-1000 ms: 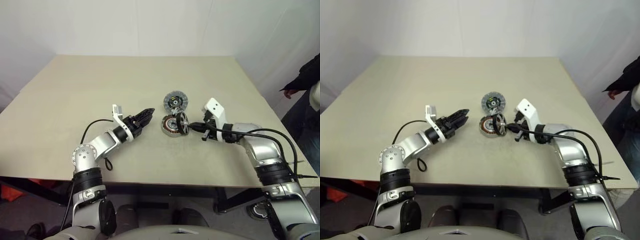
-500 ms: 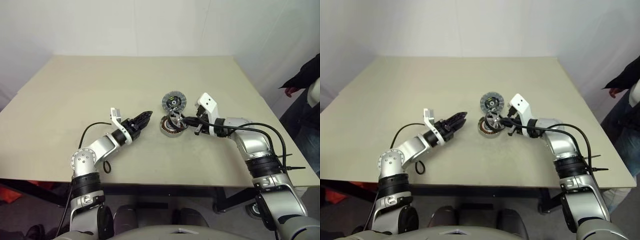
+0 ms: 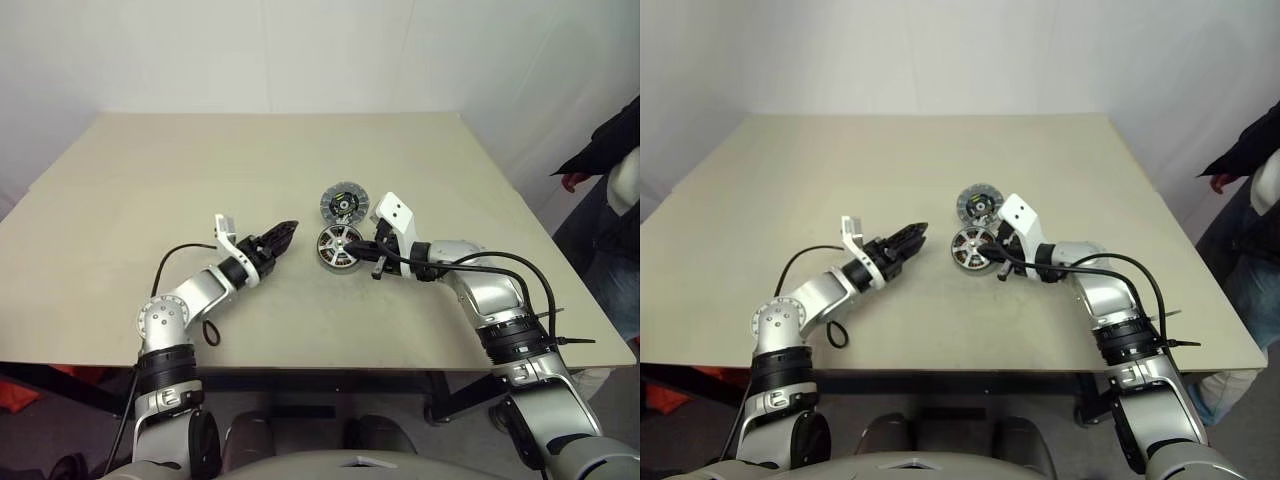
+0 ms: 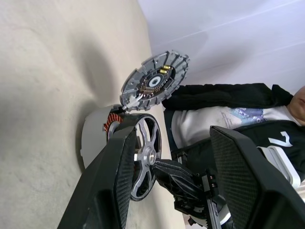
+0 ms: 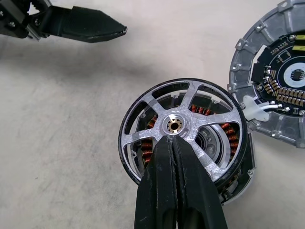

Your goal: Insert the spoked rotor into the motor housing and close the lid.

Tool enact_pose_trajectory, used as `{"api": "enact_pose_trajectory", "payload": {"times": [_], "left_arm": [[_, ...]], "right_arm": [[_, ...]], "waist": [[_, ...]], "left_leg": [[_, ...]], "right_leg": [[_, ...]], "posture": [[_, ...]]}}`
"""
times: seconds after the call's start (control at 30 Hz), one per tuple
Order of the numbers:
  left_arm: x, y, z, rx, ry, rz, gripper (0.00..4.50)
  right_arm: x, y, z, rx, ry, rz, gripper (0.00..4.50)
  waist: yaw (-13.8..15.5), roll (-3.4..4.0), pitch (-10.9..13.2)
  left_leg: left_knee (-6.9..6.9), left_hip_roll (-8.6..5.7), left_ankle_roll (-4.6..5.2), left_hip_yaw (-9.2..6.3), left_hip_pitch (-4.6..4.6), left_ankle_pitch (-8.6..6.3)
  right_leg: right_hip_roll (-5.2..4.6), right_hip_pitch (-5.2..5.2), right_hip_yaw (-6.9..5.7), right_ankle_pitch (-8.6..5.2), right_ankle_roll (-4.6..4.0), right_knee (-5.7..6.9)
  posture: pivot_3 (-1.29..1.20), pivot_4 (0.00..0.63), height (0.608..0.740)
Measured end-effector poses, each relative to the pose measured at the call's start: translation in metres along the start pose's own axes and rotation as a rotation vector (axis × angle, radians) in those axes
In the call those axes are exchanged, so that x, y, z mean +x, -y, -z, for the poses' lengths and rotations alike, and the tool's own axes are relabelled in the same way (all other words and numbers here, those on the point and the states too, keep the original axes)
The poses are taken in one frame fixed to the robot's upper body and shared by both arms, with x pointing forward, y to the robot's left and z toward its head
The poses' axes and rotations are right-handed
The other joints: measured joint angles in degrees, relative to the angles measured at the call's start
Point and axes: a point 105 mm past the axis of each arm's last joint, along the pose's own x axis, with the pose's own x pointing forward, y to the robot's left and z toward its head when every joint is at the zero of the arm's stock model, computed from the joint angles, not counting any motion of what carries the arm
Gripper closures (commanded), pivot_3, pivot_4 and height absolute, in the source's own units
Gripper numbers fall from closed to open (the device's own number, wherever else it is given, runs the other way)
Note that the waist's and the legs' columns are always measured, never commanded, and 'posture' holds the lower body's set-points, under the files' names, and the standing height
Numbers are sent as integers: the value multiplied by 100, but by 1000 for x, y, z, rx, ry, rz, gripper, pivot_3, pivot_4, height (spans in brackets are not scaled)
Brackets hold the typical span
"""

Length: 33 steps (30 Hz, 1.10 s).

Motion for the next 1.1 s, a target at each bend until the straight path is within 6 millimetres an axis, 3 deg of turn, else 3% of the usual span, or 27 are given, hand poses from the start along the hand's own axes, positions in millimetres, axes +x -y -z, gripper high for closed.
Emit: {"api": "enact_pose_trajectory", "payload": {"times": [0.4, 0.7, 0.87, 1.1], "left_arm": [[0, -9, 9, -3, -15, -24, 1880], [-3, -10, 5, 19, -6, -33, 1880], [-6, -18, -4, 127, 10, -94, 1880], [-14, -6, -27, 324, 60, -109, 1880]], "right_arm": [[5, 8, -19, 9, 49, 36, 4500], [4, 6, -24, 11, 72, 22, 4500], [9, 8, -36, 6, 117, 32, 4500], [27, 17, 7, 114, 31, 98, 4500]], "waist": [[22, 0, 0], [38, 1, 0], [31, 0, 0], [28, 2, 1]], "left_leg": [[-1, -3, -8, -2, -14, 4], [-1, -3, -12, -2, -13, 7], [-1, -1, -15, -2, -12, 8], [-1, -3, -16, -3, -14, 8]], "right_leg": [[-2, -18, -1, 20, -35, -5], [-2, -21, -1, 20, -34, -2], [-1, -21, -1, 20, -34, 1], [-4, -27, -3, 21, -36, 1]], "posture": [[0, 0, 740], [0, 0, 740], [0, 0, 740], [0, 0, 740]]}}
